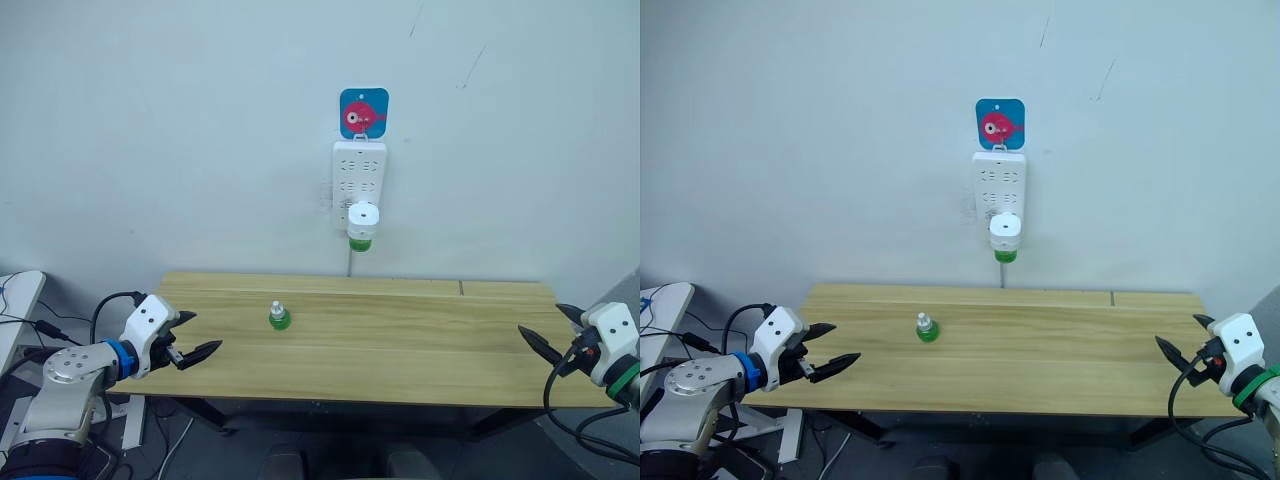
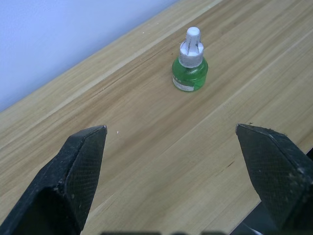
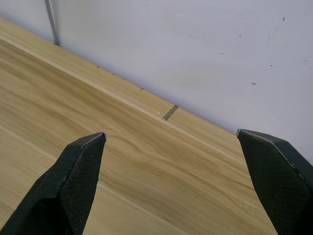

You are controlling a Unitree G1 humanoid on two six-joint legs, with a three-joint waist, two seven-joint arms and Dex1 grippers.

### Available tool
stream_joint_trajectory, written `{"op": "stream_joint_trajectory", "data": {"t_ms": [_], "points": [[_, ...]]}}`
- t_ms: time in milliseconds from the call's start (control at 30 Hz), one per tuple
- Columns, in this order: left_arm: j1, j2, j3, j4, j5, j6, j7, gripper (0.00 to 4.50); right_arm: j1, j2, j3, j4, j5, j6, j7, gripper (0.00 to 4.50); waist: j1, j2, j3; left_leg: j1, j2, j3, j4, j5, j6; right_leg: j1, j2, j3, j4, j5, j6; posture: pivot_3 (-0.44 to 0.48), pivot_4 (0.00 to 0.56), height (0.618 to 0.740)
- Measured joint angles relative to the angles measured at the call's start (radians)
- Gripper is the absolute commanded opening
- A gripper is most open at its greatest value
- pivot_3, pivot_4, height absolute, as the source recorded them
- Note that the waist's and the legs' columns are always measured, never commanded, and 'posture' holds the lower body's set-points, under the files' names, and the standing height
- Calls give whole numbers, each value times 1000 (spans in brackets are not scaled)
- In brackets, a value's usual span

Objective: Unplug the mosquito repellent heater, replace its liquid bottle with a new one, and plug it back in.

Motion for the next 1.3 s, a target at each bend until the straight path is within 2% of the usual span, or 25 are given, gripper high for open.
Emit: {"op": "stream_joint_trajectory", "data": {"t_ms": [767,933,1133,1300], "points": [[-50,-3,-1,77,-42,6,-61,4500,25,10,0,-68,1,43,-25,4487,1,-1,2,0,0,0,0,0,0,0,0,0,0,0,0,97,63,740],[-50,-3,-1,92,-20,-52,-35,4500,26,11,1,-81,1,52,-26,4487,1,-1,4,0,0,0,0,0,0,0,0,0,0,0,0,99,69,740],[-42,-2,-1,94,-29,-55,-46,4500,37,11,2,-107,2,64,-25,4487,1,0,9,0,0,0,0,0,0,0,0,0,0,0,0,100,99,740],[-37,3,28,87,-36,-29,-37,4500,71,13,-3,-162,7,81,-25,4487,2,-2,42,4,2,-1,0,0,0,-1,-3,0,0,0,0,99,156,740]]}}
